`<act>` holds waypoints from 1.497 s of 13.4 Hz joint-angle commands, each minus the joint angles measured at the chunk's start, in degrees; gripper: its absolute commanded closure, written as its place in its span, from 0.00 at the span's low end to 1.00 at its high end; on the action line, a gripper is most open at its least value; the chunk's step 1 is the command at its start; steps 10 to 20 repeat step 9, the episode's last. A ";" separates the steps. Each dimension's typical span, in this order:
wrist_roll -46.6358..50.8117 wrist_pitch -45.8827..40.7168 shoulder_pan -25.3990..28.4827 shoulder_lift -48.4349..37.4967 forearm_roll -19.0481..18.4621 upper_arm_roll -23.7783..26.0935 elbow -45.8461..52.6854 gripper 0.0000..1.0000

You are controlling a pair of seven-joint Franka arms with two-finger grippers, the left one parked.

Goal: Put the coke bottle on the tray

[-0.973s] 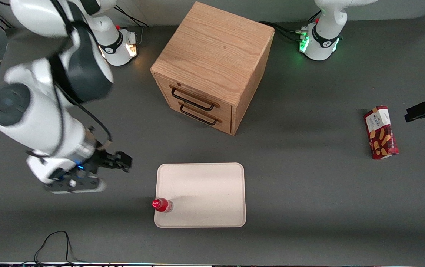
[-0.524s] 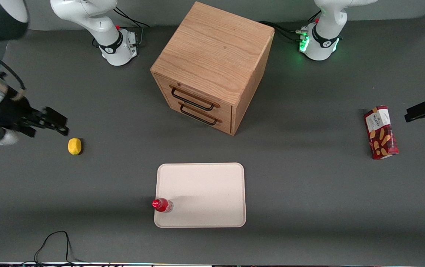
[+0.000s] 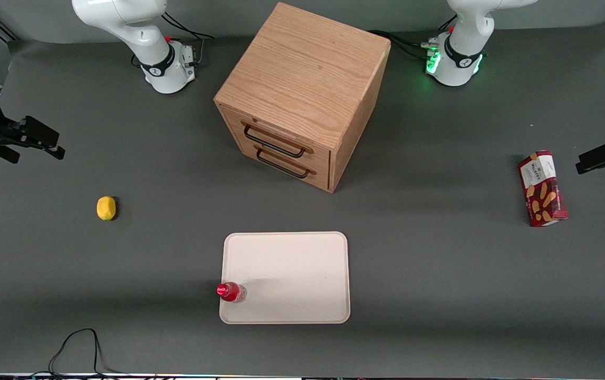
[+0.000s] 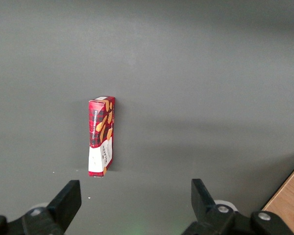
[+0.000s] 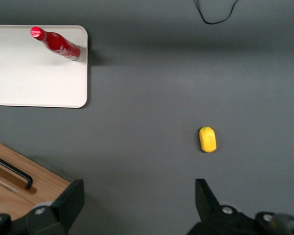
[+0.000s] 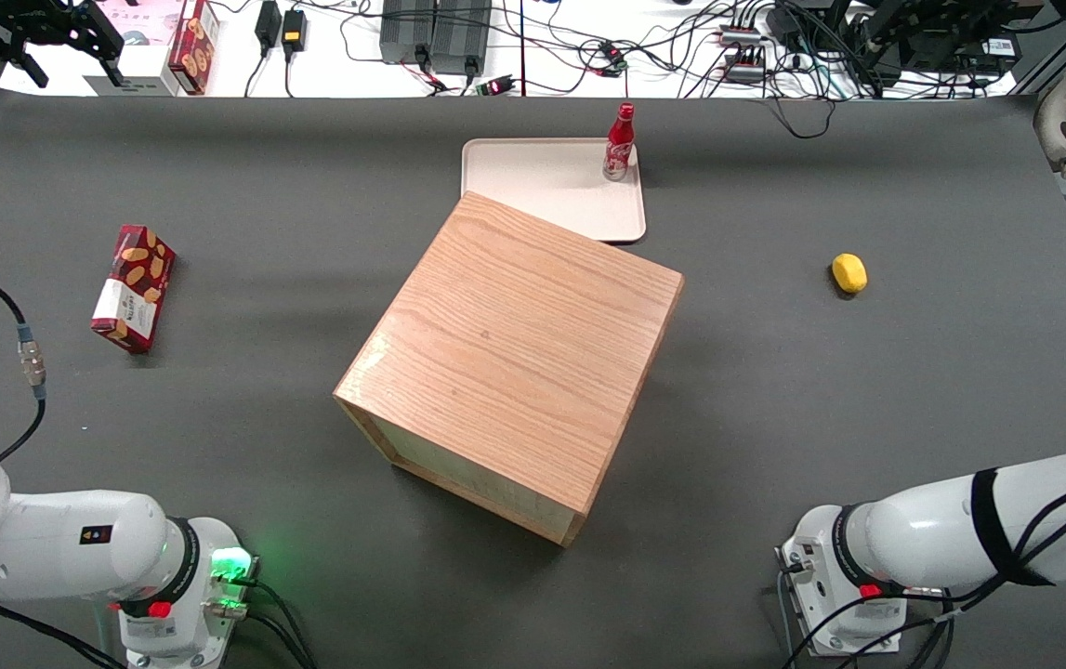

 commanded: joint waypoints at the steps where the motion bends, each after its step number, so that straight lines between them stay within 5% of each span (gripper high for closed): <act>1: -3.16 0.77 -0.34 -1.39 -0.61 -1.05 -1.20 0.00; 5: -2.64 -2.12 -5.43 0.02 -1.05 3.51 1.26 0.00; 20: -2.46 -2.31 -4.74 0.02 -1.40 3.34 1.17 0.00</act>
